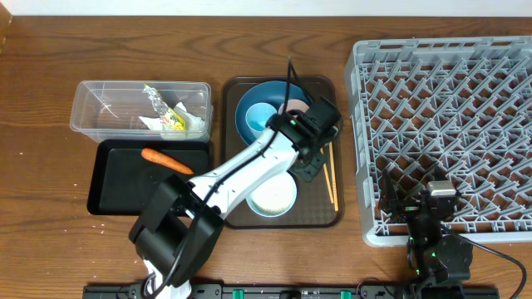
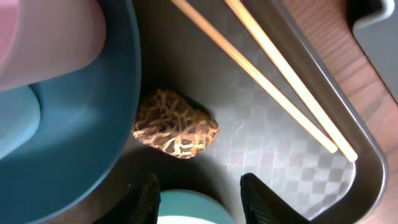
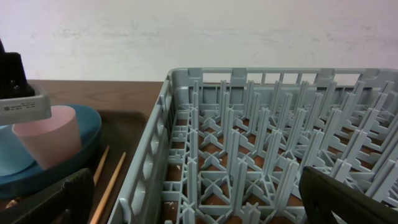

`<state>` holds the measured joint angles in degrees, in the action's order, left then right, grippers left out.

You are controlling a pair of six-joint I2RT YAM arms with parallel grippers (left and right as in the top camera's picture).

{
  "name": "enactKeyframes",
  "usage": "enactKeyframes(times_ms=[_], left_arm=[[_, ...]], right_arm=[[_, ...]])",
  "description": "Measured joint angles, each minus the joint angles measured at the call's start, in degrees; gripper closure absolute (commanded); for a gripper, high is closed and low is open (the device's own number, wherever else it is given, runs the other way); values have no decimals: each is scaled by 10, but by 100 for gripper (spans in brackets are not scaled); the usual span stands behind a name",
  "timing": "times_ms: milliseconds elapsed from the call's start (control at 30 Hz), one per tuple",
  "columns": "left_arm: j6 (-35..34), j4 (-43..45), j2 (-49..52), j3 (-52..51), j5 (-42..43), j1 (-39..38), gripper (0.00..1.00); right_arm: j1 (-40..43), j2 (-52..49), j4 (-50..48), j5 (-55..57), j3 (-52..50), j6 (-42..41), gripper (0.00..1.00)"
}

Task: Sort waste into correct bins and load items into the dishwasher rack
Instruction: 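Lower the left gripper onto the pine cone and close on it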

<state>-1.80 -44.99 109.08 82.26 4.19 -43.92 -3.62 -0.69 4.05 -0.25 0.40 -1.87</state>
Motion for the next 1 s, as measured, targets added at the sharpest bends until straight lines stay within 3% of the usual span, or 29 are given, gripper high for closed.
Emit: enactKeyframes(times_ms=[400,500,800,1000], left_arm=[[-131,6,0,0,-25,19,57],[-150,7,0,0,-27,22,63],[-163,8,11,0,-24,22,68],[-122,18,12,0,-2,22,67]], right_arm=[[0,0,0,0,0,0,1],[0,0,0,0,0,0,1],[0,0,0,0,0,0,1],[0,0,0,0,0,0,1]])
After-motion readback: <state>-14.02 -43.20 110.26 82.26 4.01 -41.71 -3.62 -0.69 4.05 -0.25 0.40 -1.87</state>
